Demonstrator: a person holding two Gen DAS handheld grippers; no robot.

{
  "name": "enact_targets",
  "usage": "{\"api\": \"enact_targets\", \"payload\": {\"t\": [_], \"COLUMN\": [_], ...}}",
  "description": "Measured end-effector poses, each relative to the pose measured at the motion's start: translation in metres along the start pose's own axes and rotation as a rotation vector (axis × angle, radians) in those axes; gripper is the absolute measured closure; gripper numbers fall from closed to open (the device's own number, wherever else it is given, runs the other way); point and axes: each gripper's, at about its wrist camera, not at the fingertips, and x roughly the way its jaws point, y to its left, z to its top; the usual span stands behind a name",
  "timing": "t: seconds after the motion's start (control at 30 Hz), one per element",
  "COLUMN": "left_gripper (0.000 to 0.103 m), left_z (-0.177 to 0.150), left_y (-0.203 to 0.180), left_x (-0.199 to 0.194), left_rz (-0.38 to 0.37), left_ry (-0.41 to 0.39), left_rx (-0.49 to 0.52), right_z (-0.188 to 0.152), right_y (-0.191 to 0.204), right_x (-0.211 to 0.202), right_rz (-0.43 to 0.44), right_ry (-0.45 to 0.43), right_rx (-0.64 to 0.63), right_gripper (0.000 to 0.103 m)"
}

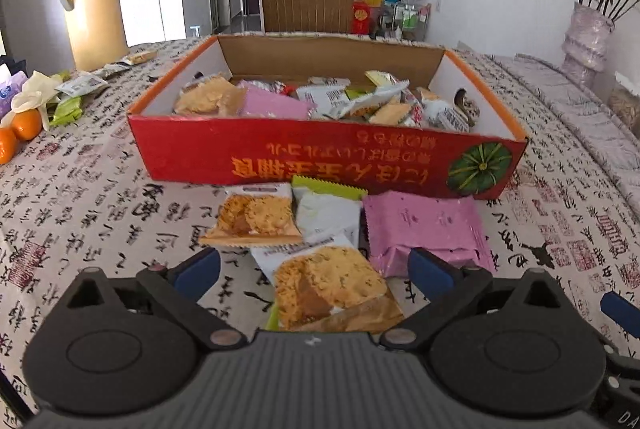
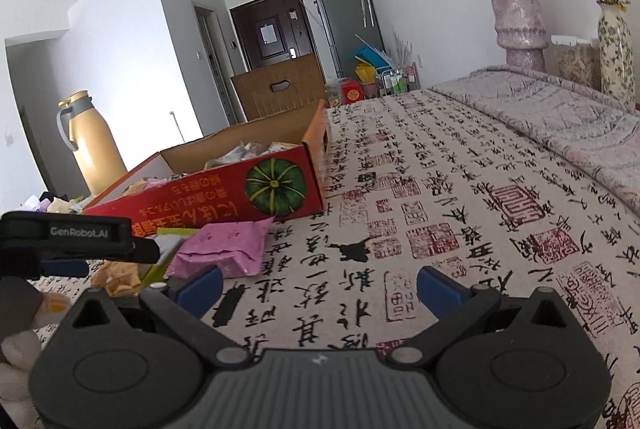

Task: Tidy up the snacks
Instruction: 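Lower both open tools to the packets lying beside the box, then grasp a pumpkin-seed oat crisp packet with the left tool while the right tool lowers to a pink packet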

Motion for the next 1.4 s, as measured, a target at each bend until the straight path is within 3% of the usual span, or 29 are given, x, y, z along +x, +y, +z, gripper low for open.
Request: {"api": "enact_targets", "payload": {"t": [0.27,0.8,1.4], "left_gripper": [0.048,0.051,0.051], "left_z": [-0.003,-0.004,0.007], "left_y": [-0.003,0.017,0.075], "left_x": [0.003,-0.023,-0.032], "left_rz": [-0.03,-0.089,-0.124], "left_ry": [0.034,-0.039,-0.108], "left_rx": [-0.004,0.003,-0.063], "right_z": [-0.001,0.001,0.019], "right_y": [-0.004,0.015,0.067], "right_x": [0.002,-0.005,0.022], "right_rz": [0.017,-0.016,-0.03], "right_ry": [0.002,0.004,0.02], "right_rx": [0.011,-0.039,-0.143], "right_gripper": [0.0,0.0,0.0]}}
